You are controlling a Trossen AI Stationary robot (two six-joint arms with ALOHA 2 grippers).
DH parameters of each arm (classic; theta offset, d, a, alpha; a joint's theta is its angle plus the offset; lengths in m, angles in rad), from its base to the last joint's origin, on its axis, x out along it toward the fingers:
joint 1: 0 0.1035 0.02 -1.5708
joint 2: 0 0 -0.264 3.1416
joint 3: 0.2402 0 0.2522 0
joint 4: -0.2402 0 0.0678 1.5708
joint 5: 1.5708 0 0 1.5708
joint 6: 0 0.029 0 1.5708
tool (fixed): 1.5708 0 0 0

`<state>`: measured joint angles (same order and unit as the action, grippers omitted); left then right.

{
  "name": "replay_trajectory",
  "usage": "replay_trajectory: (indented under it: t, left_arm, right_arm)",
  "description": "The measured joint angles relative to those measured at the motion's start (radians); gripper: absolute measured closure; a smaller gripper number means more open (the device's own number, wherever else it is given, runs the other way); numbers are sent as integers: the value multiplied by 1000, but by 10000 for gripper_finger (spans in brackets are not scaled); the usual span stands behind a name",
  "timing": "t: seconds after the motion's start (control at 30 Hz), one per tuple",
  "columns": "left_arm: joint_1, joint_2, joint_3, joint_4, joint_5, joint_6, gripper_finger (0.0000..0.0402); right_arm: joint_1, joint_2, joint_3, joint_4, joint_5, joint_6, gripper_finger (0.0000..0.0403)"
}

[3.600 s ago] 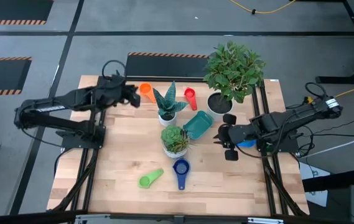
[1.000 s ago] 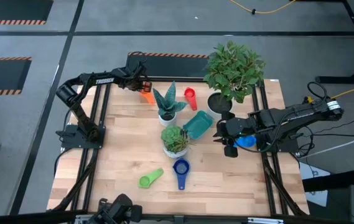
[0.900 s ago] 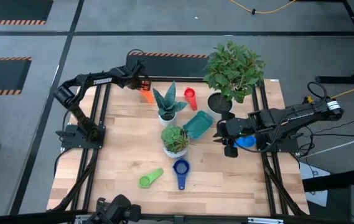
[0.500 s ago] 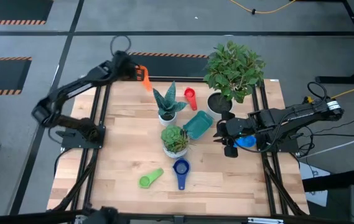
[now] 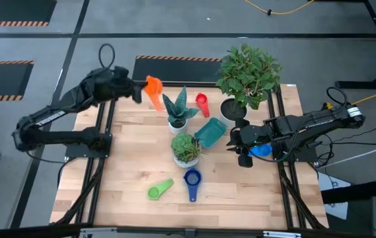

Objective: Nest measuring cups in basket
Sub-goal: Stack the orange measuring cup on top of the purple measuring cup

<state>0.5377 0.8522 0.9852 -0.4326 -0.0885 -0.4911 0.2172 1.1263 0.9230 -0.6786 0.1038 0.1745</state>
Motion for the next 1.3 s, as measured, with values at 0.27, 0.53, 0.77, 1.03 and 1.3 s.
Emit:
replay_trajectory:
  t: [0.27, 0.53, 0.77, 1.03, 1.3]
  left_arm:
    - [-350, 42, 0, 2, -95, -95, 398]
    - [-625, 221, 0, 208, -190, -165, 398]
    - [-769, 400, 0, 398, -190, -272, 398]
    - [-901, 582, 0, 550, -217, -401, 398]
    - [-963, 723, 0, 562, -243, -578, 398]
  right_arm:
    - [0, 0, 0, 0, 0, 0, 308]
    - [0, 0, 0, 0, 0, 7, 308]
    - [0, 0, 0, 0, 0, 7, 308]
    - [0, 0, 0, 1, 0, 7, 308]
    - [0, 0, 0, 1, 0, 5, 308]
